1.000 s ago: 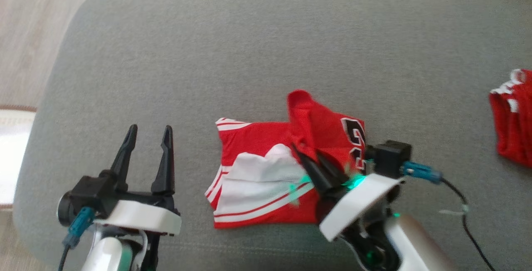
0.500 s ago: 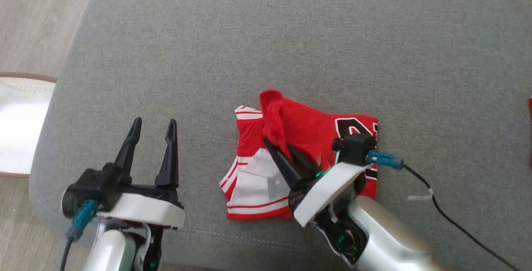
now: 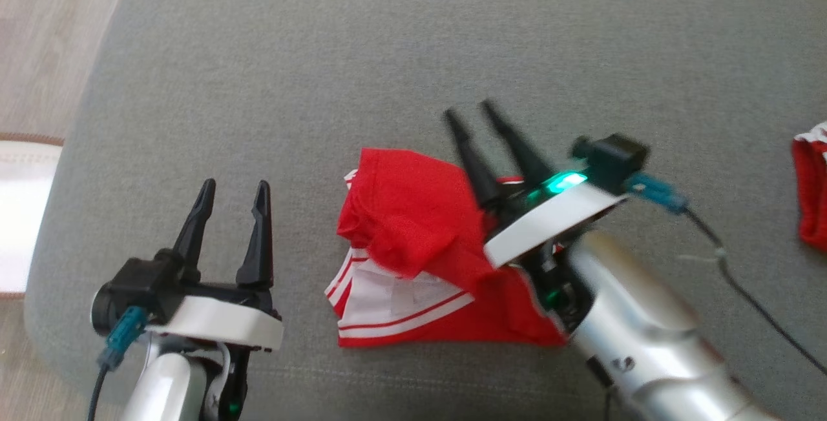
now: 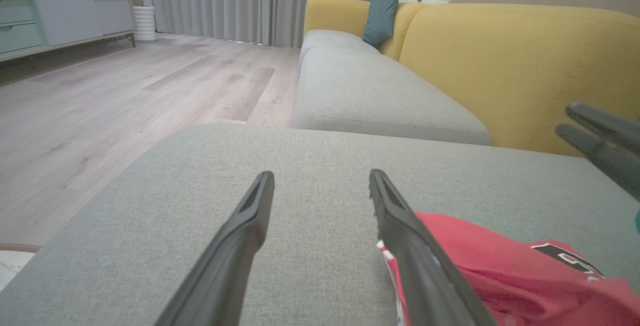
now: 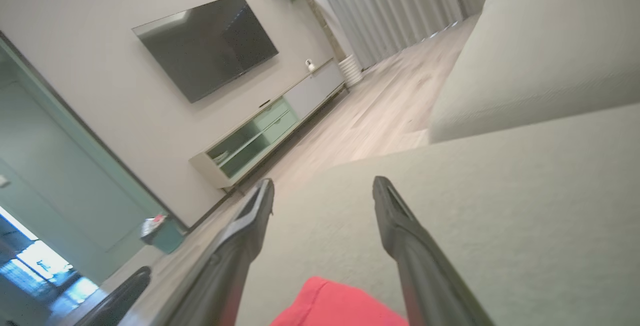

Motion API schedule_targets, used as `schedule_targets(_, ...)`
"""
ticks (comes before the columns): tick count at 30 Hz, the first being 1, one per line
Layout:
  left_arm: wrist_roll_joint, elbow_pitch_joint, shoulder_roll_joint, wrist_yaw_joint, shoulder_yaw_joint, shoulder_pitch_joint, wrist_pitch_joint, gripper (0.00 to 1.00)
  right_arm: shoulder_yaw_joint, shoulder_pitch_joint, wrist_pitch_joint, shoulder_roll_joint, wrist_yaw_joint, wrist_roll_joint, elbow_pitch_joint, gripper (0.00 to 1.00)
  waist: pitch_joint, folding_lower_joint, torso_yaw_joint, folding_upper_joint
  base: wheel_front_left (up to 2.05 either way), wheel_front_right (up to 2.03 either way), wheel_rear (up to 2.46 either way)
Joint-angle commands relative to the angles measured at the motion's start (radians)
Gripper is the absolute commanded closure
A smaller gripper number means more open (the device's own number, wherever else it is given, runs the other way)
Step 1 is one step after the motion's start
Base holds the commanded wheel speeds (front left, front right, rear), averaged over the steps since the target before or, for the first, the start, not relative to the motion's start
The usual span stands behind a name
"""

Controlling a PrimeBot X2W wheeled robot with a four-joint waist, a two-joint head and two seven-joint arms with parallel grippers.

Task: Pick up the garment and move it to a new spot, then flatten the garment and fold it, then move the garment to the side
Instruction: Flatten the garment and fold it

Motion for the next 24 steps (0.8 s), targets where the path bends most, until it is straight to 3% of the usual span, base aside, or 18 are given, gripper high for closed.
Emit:
schedule_targets(1,0.007,-0.037,0.014,0.008,0.044,-0.029,-0.012,0.00,-0.042,0.001,-0.013,0.019,-0.001,-0.060,-0.025,0.00,-0.007,0.0000,-0.011,0.0000,0.00,0.00,0.00)
schedule_targets(7,0.008,-0.045,0.021,0.017,0.057,-0.009,-0.012,0.00,-0.276,0.119,0.001,-0.032,-0.001,-0.279,-0.116,0.00,-0.027,0.0000,-0.040,0.0000,0.00,0.00,0.00)
schedule_targets(15,0.005,-0.041,0.043,0.030,0.082,0.010,-0.012,0.00,-0.555,0.372,0.151,-0.073,-0.001,-0.481,-0.377,0.00,-0.059,0.0000,-0.075,0.0000,0.00,0.00,0.00)
schedule_targets(24,0.021,-0.044,0.059,0.052,0.087,0.060,-0.009,0.00,-0.665,0.561,0.277,-0.035,-0.001,-0.555,-0.576,0.00,-0.128,0.0000,-0.103,0.0000,0.00,0.00,0.00)
